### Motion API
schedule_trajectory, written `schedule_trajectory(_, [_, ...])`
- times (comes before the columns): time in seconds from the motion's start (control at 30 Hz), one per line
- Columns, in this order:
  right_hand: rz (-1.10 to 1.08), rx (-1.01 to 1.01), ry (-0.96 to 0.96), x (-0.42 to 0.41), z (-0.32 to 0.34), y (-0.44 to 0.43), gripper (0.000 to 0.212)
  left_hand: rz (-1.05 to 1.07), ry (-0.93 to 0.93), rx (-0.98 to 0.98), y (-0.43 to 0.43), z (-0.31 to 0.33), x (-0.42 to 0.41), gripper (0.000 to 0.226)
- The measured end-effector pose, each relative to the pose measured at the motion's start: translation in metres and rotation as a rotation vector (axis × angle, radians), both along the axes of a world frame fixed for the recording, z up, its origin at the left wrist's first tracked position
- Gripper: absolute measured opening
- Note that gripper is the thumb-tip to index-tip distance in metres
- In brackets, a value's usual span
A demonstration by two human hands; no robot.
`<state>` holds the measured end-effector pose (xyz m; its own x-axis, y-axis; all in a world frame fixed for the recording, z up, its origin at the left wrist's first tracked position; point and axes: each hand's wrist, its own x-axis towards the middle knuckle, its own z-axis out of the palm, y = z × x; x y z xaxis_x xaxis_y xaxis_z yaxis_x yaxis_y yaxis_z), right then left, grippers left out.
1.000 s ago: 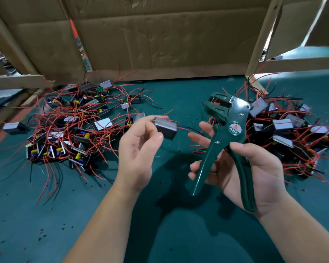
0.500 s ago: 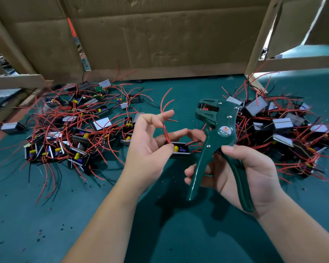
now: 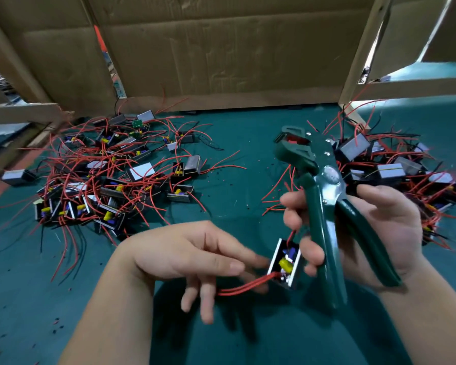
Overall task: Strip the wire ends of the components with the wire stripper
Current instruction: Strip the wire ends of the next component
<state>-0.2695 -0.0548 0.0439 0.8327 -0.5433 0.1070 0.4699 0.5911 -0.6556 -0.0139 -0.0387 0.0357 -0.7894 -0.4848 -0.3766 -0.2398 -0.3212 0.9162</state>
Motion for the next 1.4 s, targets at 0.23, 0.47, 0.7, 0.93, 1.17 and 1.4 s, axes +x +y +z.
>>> schedule_trajectory(0.23, [0.220, -0.075, 0.134, 0.007, -0.009, 0.003, 0.055, 0.303, 0.164, -0.126, -0.002, -0.005, -0.017, 0.023])
schedule_trajectory(0.47, [0.001, -0.067, 0.235, 0.022, -0.017, 0.010, 0.060, 0.564, 0.172, -0.148, -0.009, -0.015, -0.043, 0.038])
schedule_trajectory(0.7, [-0.162, -0.065, 0.253, 0.030, -0.018, 0.012, 0.070, 0.838, 0.352, -0.146, -0.013, -0.012, -0.056, 0.019])
schedule_trajectory(0.93, [-0.359, 0.015, 0.249, 0.027, -0.018, 0.009, 0.067, 1.193, 0.219, -0.427, -0.017, -0.015, -0.051, 0.021])
schedule_trajectory(1.17, [-0.152, 0.054, 0.338, 0.032, -0.020, 0.014, 0.061, 1.150, 0.128, -0.730, -0.015, -0.010, -0.043, 0.016])
schedule_trajectory(1.4, [-0.115, -0.026, 0.302, 0.032, -0.020, 0.018, 0.048, 1.127, 0.043, -0.934, -0.015, -0.008, -0.041, 0.011])
